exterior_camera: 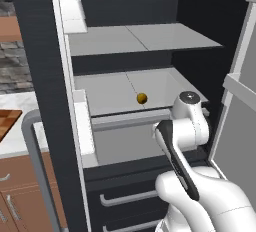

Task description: Retrieve a lemon from the fridge and place it on the cutting board with the fish.

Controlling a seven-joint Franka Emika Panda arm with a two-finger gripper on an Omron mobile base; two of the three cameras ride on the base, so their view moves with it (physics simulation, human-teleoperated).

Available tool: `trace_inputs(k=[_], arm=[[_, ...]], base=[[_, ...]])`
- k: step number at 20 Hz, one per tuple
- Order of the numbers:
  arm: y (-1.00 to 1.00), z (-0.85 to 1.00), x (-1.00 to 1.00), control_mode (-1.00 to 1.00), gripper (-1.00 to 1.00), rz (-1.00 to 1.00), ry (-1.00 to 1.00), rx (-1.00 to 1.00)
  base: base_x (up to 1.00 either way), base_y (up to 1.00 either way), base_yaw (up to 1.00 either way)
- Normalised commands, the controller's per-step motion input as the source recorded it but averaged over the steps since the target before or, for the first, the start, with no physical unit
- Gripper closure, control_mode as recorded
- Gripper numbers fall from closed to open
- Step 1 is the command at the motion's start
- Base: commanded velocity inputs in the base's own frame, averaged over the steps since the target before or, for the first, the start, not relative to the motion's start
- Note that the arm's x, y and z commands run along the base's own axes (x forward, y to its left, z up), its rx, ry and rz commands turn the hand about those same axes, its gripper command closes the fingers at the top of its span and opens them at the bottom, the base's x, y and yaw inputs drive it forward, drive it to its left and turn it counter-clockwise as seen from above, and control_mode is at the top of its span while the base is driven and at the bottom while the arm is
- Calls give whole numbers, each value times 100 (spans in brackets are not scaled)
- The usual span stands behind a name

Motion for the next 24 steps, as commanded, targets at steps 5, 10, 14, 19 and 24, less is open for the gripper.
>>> trace_inputs(k=[5, 10, 14, 19, 24], arm=[[0, 0, 0, 100, -100, 0, 0, 0], [0, 0, 0, 100, -100, 0, 0, 0], [0, 0, 0, 100, -100, 0, 0, 0], [0, 0, 0, -100, -100, 0, 0, 0], [0, 12, 0, -100, -100, 1, -16, 0]], base=[[49, 0, 0], [43, 2, 0], [30, 1, 0], [15, 0, 0], [0, 0, 0]])
